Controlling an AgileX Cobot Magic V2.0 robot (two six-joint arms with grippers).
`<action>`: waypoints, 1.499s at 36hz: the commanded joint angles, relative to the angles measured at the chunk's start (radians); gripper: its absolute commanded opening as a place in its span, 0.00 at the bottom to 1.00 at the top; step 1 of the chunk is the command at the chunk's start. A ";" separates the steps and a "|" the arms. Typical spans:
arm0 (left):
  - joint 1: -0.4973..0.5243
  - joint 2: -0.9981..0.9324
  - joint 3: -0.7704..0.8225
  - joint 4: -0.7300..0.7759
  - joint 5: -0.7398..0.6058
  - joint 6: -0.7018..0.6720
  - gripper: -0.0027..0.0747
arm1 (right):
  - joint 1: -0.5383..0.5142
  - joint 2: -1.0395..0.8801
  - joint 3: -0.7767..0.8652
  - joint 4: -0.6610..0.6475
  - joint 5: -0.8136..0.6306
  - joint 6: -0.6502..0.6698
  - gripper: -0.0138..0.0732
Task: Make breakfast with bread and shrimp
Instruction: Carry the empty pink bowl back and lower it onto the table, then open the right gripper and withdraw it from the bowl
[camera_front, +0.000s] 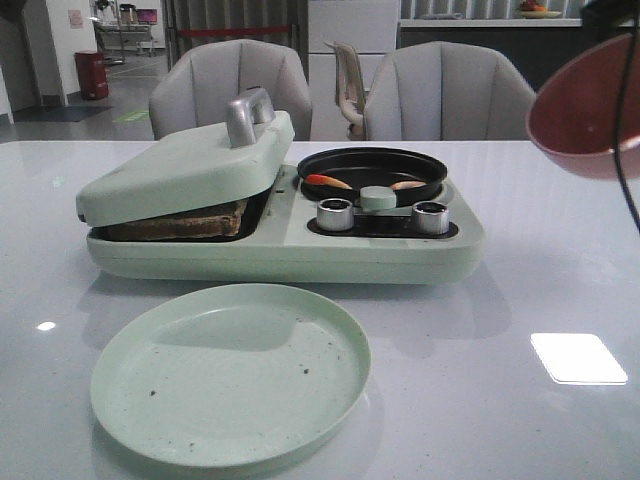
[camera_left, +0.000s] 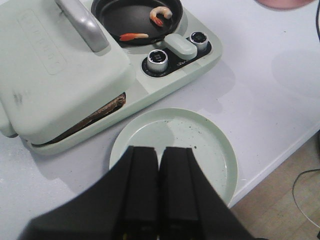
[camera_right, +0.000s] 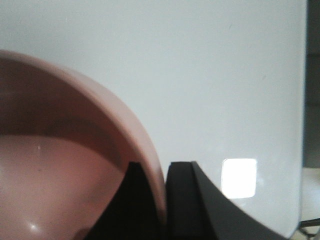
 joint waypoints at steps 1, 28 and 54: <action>-0.009 -0.010 -0.028 -0.011 -0.076 -0.009 0.16 | -0.077 -0.111 0.104 0.088 -0.121 -0.014 0.21; -0.009 -0.010 -0.028 -0.011 -0.076 -0.009 0.16 | -0.226 -0.139 0.516 0.421 -0.607 -0.209 0.22; -0.009 -0.010 -0.028 -0.011 -0.076 -0.009 0.16 | -0.226 -0.093 0.513 0.390 -0.607 -0.209 0.71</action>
